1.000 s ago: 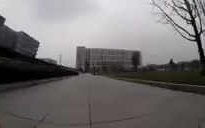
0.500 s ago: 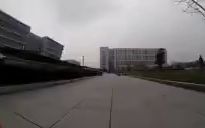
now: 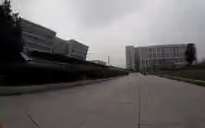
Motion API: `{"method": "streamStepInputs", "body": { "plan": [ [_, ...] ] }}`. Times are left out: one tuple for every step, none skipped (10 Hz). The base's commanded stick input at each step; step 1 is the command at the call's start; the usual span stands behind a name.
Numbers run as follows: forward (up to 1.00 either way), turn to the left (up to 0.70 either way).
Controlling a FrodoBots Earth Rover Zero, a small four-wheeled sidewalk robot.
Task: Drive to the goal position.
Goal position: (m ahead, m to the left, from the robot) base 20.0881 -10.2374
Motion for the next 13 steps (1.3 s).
{"method": "streamStepInputs", "body": {
  "plan": [
    [0.7, 0.0],
    [0.7, 0.0],
    [0.7, 0.0],
    [0.7, 0.0],
    [0.7, 0.0],
    [0.7, 0.0],
    [0.7, 0.0],
    [0.7, 0.0],
    [0.7, 0.0],
    [0.7, 0.0],
    [0.7, 0.0],
    [0.7, 0.0],
    [0.7, 0.0]
  ]
}}
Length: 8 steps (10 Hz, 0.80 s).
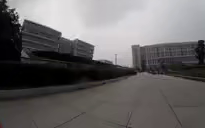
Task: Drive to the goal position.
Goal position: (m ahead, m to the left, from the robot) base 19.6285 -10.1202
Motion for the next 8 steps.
{"method": "streamStepInputs", "body": {
  "plan": [
    [0.7, 0.0],
    [0.7, 0.0],
    [0.7, 0.0],
    [0.7, 0.0],
    [0.7, 0.0],
    [0.7, 0.0],
    [0.7, 0.0],
    [0.7, 0.0]
  ]
}}
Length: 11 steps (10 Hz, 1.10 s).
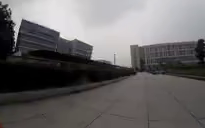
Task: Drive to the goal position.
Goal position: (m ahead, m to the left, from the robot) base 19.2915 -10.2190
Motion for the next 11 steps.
{"method": "streamStepInputs", "body": {
  "plan": [
    [0.7, 0.0],
    [0.7, 0.0],
    [0.7, 0.0],
    [0.7, 0.0],
    [0.7, 0.0],
    [0.7, 0.0],
    [0.7, 0.0],
    [0.7, 0.0],
    [0.7, 0.0],
    [0.7, 0.0],
    [0.7, 0.0]
  ]
}}
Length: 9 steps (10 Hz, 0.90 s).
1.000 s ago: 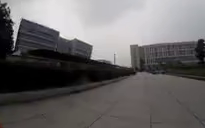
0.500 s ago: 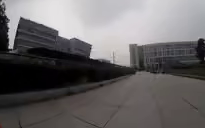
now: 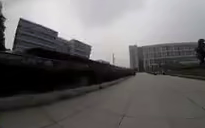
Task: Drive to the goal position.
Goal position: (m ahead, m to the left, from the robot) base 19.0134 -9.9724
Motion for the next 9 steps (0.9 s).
{"method": "streamStepInputs", "body": {
  "plan": [
    [0.7, 0.0],
    [0.7, 0.0],
    [0.7, 0.0],
    [0.7, 0.0],
    [0.7, -0.07],
    [0.7, -0.31],
    [0.66, -0.37],
    [0.33, -0.54],
    [0.03, -0.68]
  ]
}}
